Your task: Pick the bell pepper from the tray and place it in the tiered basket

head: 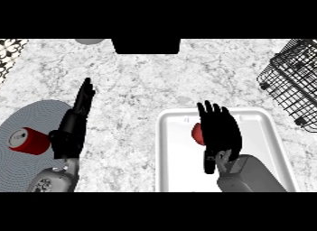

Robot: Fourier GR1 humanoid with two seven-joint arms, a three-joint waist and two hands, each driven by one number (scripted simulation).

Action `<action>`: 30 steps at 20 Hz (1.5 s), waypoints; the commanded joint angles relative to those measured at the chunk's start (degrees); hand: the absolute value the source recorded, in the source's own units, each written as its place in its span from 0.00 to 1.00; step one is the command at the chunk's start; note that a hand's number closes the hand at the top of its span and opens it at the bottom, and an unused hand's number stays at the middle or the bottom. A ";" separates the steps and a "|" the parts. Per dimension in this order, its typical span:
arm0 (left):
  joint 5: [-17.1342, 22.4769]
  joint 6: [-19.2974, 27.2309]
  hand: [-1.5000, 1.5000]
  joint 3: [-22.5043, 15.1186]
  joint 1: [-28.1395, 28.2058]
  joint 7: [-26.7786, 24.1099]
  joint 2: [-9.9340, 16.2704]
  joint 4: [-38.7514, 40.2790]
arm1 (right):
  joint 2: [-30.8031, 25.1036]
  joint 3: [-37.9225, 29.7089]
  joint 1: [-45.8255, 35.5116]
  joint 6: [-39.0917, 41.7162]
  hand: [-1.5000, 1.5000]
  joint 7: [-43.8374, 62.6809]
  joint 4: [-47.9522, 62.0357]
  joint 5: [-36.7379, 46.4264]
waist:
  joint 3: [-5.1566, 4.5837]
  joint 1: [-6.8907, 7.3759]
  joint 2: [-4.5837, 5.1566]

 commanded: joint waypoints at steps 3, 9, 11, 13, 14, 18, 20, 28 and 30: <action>0.71 -2.48 0.50 3.45 -2.69 -2.47 -0.50 5.43 | 4.43 1.55 1.70 -1.09 0.00 1.81 4.60 5.48 | 0.00 -0.10 0.04; -0.89 -4.29 0.50 3.71 0.26 -1.35 -0.98 0.87 | 4.88 -4.42 0.99 -0.99 0.00 -3.66 6.85 7.54 | 0.01 0.02 0.01; -0.98 -3.88 0.50 3.49 1.81 -1.12 -1.26 -1.60 | 1.50 -5.45 3.48 -2.80 0.00 -7.82 6.82 7.50 | 0.01 0.02 0.00; -4.00 -1.60 0.50 2.55 -0.36 -1.28 -3.55 1.91 | 5.56 -5.76 -0.07 -6.25 0.00 -8.96 15.54 9.38 | 0.01 0.12 0.08; -3.42 -3.47 0.50 2.42 1.73 2.53 -2.34 -4.15 | 7.34 -4.98 0.55 -4.39 0.00 -6.95 12.89 10.30 | 0.01 0.15 0.01; -2.85 -4.89 0.50 5.70 -1.04 -2.78 -2.61 2.90 | 9.07 -7.15 -0.46 -6.18 0.00 -8.64 16.34 11.32 | 0.01 0.04 0.06; -2.25 -5.73 0.50 6.76 -3.37 2.04 -1.84 0.81 | 8.69 -5.64 2.52 -10.00 0.00 -9.78 16.69 13.15 | 0.01 0.00 0.04; -4.56 -4.57 0.50 4.81 -1.04 -0.77 -5.39 2.14 | 7.67 -5.09 5.70 -19.66 1.00 -13.75 18.37 16.84 | 0.01 -0.08 0.04; -4.59 -5.20 0.50 4.39 1.82 -1.66 -5.03 0.48 | 6.60 -4.55 3.98 -19.78 1.00 -14.96 18.64 18.23 | 0.01 0.06 0.02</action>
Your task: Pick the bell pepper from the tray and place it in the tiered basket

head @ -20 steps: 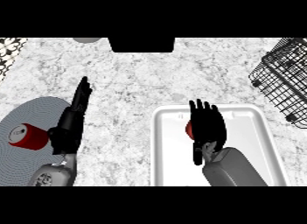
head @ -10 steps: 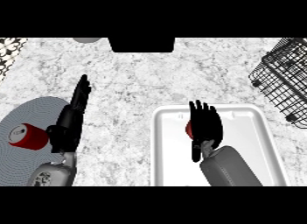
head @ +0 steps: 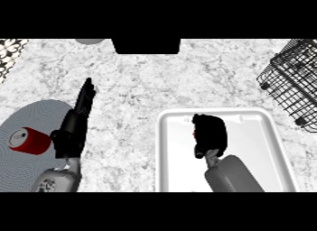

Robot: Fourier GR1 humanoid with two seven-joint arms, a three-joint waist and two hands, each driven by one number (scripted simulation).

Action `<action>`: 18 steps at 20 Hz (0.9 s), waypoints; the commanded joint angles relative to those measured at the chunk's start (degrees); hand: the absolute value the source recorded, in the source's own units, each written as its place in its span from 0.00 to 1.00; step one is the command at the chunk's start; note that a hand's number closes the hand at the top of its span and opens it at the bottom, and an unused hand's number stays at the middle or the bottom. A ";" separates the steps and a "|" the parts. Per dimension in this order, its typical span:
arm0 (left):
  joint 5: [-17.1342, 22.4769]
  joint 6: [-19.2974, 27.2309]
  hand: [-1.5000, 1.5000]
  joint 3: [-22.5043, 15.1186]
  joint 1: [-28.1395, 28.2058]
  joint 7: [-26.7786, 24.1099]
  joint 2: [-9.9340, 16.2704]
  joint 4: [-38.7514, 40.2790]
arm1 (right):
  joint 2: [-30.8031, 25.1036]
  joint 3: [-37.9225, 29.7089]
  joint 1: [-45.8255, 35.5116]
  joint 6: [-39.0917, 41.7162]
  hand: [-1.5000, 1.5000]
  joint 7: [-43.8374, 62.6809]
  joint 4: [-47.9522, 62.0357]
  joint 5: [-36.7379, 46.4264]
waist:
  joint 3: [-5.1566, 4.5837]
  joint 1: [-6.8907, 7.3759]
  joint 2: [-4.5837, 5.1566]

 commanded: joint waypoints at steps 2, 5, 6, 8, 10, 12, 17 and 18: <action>0.54 -1.21 0.50 0.58 1.37 -0.49 0.45 -0.33 | -4.32 2.04 -0.20 -4.47 1.00 -5.28 2.06 5.02 | 0.00 0.11 0.01; 1.84 -2.70 0.50 3.28 -2.82 -2.15 1.55 3.55 | 0.37 4.32 -3.42 -8.18 1.00 -2.74 8.48 9.76 | 0.00 0.24 0.11; -1.43 0.76 0.50 -0.89 -0.08 -1.15 -1.98 1.72 | -9.79 1.57 -0.53 -3.30 1.00 -12.74 2.21 4.50 | 0.00 -0.12 -0.02; 0.43 0.39 0.50 1.84 -0.08 -2.04 -0.67 2.32 | -19.43 5.67 8.39 -4.40 1.00 -23.75 -1.67 2.84 | 0.00 -1.48 -0.26; 0.03 0.71 0.50 2.02 0.82 -1.34 -0.08 1.18 | -27.65 5.98 11.46 -5.98 1.00 -32.87 -2.51 1.63 | 0.06 -2.41 -0.57; -0.09 0.70 0.50 2.77 0.33 -1.58 0.69 1.48 | -35.58 4.35 12.39 -6.57 1.00 -41.02 -3.46 -0.32 | 0.01 -2.89 -0.41; 0.45 0.27 0.50 2.33 -1.13 0.85 0.08 -0.03 | -48.60 -6.98 20.07 -21.20 1.00 -56.80 -3.66 -8.44 | 0.06 -2.05 -0.27; -0.49 0.51 0.50 1.16 1.17 -2.44 -0.68 1.52 | -48.89 -9.78 19.66 -23.85 1.00 -58.58 -0.08 -9.52 | 0.05 -1.25 -0.07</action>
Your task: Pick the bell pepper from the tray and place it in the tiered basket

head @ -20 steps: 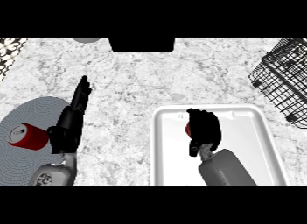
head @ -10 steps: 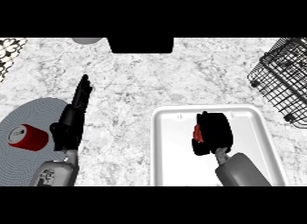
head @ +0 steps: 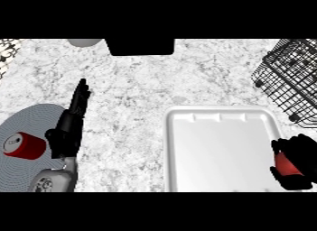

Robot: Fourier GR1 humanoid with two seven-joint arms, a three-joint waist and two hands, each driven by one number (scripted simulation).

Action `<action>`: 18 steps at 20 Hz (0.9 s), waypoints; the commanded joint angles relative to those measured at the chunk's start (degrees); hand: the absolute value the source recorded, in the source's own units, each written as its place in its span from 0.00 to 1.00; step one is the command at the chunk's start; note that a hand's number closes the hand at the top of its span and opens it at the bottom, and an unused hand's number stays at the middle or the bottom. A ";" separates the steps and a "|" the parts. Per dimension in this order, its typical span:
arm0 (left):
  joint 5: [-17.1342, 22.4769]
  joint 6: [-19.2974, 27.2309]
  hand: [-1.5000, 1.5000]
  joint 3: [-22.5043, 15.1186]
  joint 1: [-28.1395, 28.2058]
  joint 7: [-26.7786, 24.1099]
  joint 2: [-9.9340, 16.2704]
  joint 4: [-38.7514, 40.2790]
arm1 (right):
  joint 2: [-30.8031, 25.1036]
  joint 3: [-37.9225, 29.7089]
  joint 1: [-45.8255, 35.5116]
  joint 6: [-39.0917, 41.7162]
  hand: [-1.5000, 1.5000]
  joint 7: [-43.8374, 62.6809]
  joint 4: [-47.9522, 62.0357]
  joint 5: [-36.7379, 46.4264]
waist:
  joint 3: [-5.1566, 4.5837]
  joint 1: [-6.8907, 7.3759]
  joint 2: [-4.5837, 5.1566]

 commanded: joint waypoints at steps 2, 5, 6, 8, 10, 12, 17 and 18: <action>-0.33 0.26 0.50 0.42 -3.01 -0.15 -0.56 1.81 | -9.25 -10.52 5.27 -9.08 1.00 -13.19 2.29 -7.70 | 0.00 0.49 0.32; -0.76 -0.34 0.50 -0.83 -1.27 4.69 0.06 -3.38 | -11.08 -15.98 9.83 -9.89 1.00 -15.53 -2.45 -13.22 | -0.01 0.55 0.07; 0.39 -1.25 0.50 0.48 -2.26 2.96 0.66 -1.86 | -13.39 -18.75 7.42 -4.09 1.00 -13.75 -5.50 -16.42 | -0.07 0.49 0.09; -1.29 -0.20 0.50 -2.37 0.73 3.09 -1.09 -3.30 | -15.57 -23.59 6.62 -3.32 1.00 -16.20 -5.19 -20.79 | -0.06 0.57 0.02; -1.08 -0.63 0.50 -0.88 0.84 3.42 0.74 -4.76 | -17.44 -28.21 10.74 -2.09 1.00 -17.15 -10.38 -25.94 | -0.11 -0.28 -0.26; 0.09 -0.87 0.50 0.49 1.48 0.22 0.50 -1.72 | -19.66 -32.66 8.29 2.09 1.00 -17.04 -10.53 -29.72 | -0.13 0.16 0.01; -0.84 -0.15 0.50 -0.72 3.43 -3.00 -1.07 -0.05 | -25.63 -45.04 10.04 12.61 1.00 -20.63 -10.14 -40.29 | -0.12 -0.02 0.00; -0.95 -0.18 0.50 -0.24 2.61 -2.74 -0.70 0.72 | -27.39 -46.47 8.65 16.59 1.00 -18.00 -11.58 -42.04 | -0.14 0.15 0.04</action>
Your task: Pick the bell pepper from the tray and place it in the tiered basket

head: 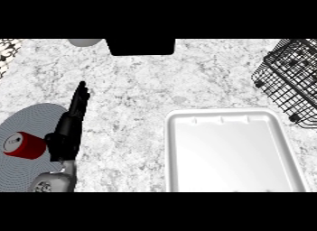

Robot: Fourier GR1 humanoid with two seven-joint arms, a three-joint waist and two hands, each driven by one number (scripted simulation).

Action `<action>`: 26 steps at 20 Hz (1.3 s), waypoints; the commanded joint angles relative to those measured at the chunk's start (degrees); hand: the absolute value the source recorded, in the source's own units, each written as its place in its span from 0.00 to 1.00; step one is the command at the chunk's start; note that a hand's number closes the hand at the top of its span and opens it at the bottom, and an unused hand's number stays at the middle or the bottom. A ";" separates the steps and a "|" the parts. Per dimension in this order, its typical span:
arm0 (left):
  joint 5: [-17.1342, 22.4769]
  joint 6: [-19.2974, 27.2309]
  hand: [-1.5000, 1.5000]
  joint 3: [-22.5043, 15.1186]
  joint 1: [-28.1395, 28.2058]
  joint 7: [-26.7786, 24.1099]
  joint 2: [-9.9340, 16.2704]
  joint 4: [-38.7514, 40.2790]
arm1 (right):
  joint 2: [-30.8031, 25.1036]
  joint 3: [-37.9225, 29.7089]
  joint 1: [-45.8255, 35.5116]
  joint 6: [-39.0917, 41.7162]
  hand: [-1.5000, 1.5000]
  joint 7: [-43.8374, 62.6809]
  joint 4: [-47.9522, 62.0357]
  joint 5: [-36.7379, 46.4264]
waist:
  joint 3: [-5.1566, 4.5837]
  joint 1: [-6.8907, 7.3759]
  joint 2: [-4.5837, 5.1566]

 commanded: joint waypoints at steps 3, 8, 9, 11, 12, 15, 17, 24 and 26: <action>1.41 -2.64 0.50 1.14 1.29 0.01 2.29 -2.51 | -5.66 -12.47 -1.39 12.36 1.00 -0.08 1.25 -9.15 | 0.03 1.01 0.10; -2.06 0.96 0.50 -2.34 -3.25 3.54 -2.29 -0.35 | -4.18 -9.64 -8.94 21.69 1.00 7.58 2.63 -17.46 | 0.05 2.37 0.47; 0.56 -1.58 0.50 -0.12 -1.87 0.69 -0.43 0.71 | -4.01 -13.01 -6.39 24.38 1.00 5.98 2.20 -19.13 | 0.03 1.22 0.25; -2.44 1.09 0.50 -2.58 -1.53 -0.16 -2.84 1.61 | -5.63 -10.55 -12.97 26.11 1.00 9.44 5.23 -21.10 | 0.05 2.33 0.50; -2.21 0.27 0.50 -1.99 -1.83 2.16 -1.77 -0.12 | -3.45 -7.42 -14.85 22.95 1.00 10.03 4.88 -17.59 | 0.08 2.39 0.49; -0.20 -0.88 0.50 0.85 -4.88 1.79 -1.22 2.29 | -4.46 -5.69 -20.06 23.12 1.00 9.24 9.38 -15.11 | 0.08 2.26 0.53; -0.93 -1.28 0.50 -0.33 -5.78 4.50 -1.02 0.36 | 0.34 -0.10 -24.47 18.86 1.00 15.68 7.87 -13.99 | 0.08 3.04 0.68; 1.18 -3.03 0.50 1.81 -6.36 1.76 -0.59 2.66 | 0.57 5.94 -36.76 14.55 1.00 8.31 23.83 -2.97 | 0.09 3.22 0.78; -3.16 0.08 0.50 -2.99 -3.82 2.86 -3.50 0.42 | 1.21 8.29 -39.39 11.49 1.00 5.62 28.01 1.19 | 0.13 3.93 0.92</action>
